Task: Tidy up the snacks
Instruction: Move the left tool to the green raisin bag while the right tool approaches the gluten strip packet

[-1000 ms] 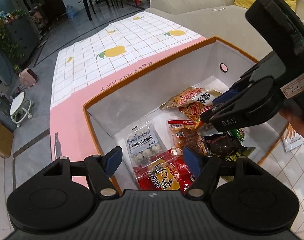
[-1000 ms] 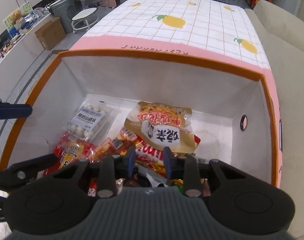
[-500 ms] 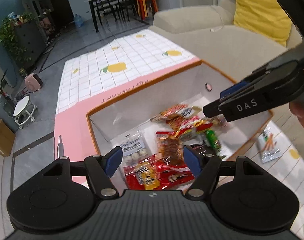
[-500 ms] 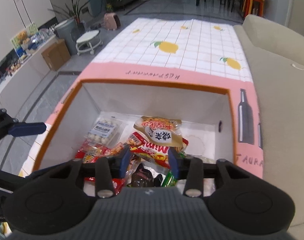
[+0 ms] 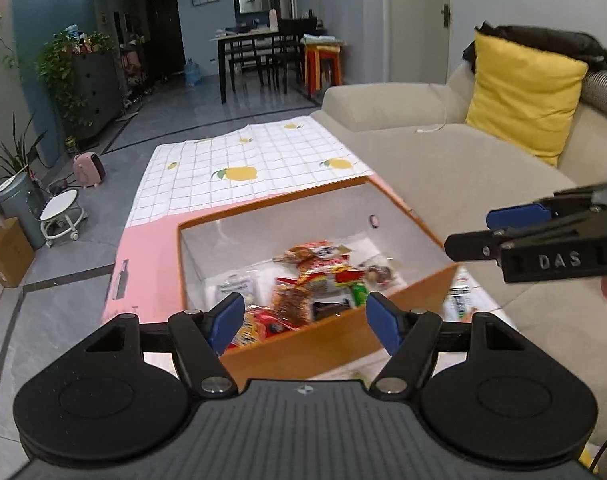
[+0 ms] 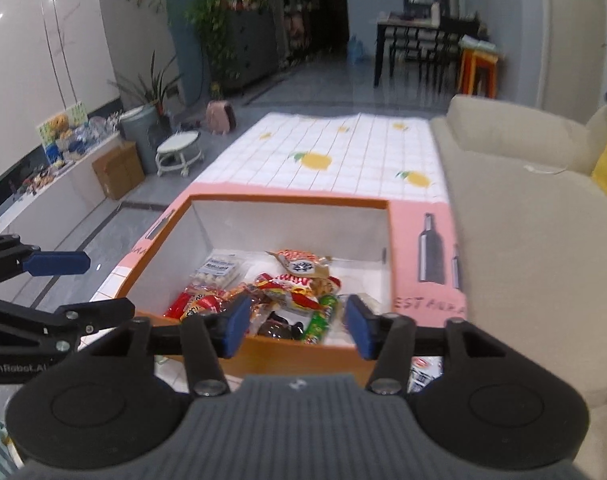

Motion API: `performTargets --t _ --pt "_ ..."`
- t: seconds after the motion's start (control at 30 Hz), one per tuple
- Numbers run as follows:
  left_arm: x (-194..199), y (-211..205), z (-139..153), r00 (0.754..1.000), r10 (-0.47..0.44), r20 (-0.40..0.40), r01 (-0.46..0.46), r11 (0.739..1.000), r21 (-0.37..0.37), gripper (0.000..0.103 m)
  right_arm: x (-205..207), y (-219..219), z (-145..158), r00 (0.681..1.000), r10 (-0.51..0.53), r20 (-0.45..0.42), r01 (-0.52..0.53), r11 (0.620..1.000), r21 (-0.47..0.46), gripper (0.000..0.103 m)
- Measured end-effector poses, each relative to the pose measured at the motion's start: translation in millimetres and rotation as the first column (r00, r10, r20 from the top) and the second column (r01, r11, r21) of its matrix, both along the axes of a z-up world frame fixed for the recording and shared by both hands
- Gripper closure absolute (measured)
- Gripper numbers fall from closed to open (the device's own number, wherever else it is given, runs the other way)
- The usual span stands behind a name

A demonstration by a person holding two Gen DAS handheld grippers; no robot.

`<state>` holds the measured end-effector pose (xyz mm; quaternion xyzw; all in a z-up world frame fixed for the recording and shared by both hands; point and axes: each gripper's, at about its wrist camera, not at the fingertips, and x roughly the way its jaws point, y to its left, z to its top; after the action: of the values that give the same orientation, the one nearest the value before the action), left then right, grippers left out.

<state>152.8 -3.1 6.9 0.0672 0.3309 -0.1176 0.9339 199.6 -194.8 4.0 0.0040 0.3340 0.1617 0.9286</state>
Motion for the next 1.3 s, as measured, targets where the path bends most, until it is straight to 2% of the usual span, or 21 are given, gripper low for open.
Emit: performTargets --t 0.23,0.4,0.57,0.77,0.87,0.97,1.07,1.3 --pt "-46.3 -17.0 -4.4 0.997 -0.047 0.064 0.047 0.999 -0.008 0.021 -68.1 -15.1 -7.8 0.998 -0.035 0.06 0.037 0.999 -0.018 0.04" --pt "-62.6 -21.5 -22.4 0.998 -0.049 0.034 0.051 0.997 -0.053 0.021 -105.0 -23.9 -23.8 0.993 -0.097 0.067 0.098 0.995 -0.019 0.039" --pt "-72.5 -28.1 -41.7 0.999 -0.05 0.013 0.05 0.998 -0.028 0.021 -125.2 -27.8 -45.8 0.987 -0.144 0.073 0.149 0.987 -0.063 0.039" --pt "-68.7 -29.0 -66.7 0.999 -0.042 -0.022 0.041 0.999 -0.032 0.021 -128.9 -38.4 -73.5 0.98 -0.195 0.033 0.197 0.978 -0.064 0.038" --pt "-66.1 -30.3 -75.9 0.998 -0.046 -0.035 0.046 0.999 -0.009 0.021 -125.3 -41.6 -84.6 0.979 -0.205 0.007 0.205 0.976 -0.066 0.038" --pt "-61.1 -30.8 -81.9 0.997 -0.064 -0.044 0.064 0.998 0.006 0.021 -119.4 -42.0 -91.9 0.979 -0.204 -0.009 0.203 0.976 -0.077 0.038" --pt "-50.8 -31.0 -88.3 0.995 -0.09 -0.054 0.091 0.996 0.016 0.021 -113.5 -42.4 -99.5 0.979 -0.203 -0.007 0.201 0.976 -0.088 0.029" --pt "-22.2 -31.8 -106.4 0.986 -0.14 -0.094 0.145 0.988 0.048 0.021 -97.5 -41.1 -112.6 0.979 -0.202 -0.039 0.198 0.976 -0.093 0.029"
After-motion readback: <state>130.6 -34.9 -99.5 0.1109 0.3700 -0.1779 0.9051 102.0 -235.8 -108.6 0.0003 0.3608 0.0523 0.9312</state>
